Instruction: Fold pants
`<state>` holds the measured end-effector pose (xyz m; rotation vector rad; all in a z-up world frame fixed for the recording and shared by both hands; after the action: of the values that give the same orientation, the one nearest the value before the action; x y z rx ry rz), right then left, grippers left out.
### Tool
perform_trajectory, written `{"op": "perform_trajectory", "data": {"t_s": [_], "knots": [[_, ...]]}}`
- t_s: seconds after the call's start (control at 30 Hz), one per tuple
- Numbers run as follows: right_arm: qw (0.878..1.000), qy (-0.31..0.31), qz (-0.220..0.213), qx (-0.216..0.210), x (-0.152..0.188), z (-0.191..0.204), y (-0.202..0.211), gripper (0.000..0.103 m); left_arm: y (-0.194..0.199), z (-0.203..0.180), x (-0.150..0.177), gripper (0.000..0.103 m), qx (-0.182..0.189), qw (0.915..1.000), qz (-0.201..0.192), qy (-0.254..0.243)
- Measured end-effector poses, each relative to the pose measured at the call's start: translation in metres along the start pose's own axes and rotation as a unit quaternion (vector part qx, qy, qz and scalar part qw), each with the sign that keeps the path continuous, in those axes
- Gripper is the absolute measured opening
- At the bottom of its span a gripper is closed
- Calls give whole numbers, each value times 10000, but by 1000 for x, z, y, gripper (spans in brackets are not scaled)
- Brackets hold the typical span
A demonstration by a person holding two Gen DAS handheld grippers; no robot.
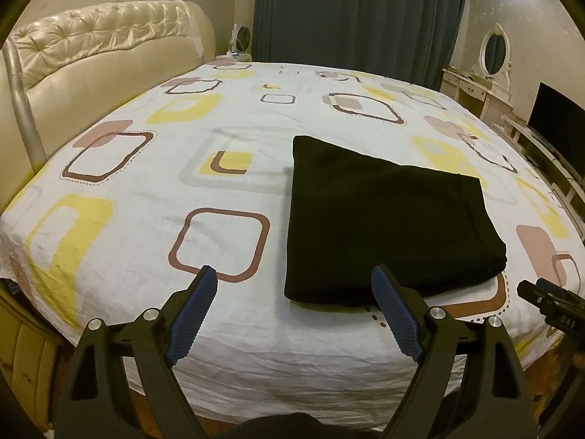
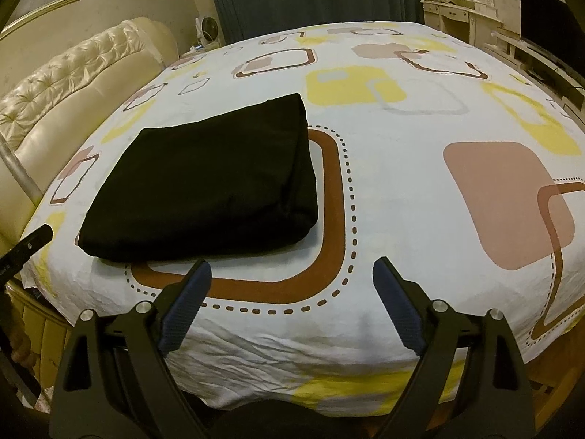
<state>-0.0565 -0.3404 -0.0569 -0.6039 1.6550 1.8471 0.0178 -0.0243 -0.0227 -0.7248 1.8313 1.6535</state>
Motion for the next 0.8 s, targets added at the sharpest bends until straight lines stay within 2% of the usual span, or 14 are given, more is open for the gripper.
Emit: {"op": "perform_trajectory", "data": {"t_s": [0.8], "knots": [[9999,50,87,-48,3,3,-3,90,4,-10,1,85,-155,9992,-162,-338]]}}
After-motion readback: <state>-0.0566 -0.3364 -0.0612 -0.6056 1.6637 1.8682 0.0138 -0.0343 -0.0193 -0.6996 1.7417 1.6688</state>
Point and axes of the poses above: each gripper's, at about its wrist camera, not at the fingertips, and y roughly against the way its jaws point, z to its left, x to its underside, the point moved 4 cm from there along -y, roughly the way its jaws point
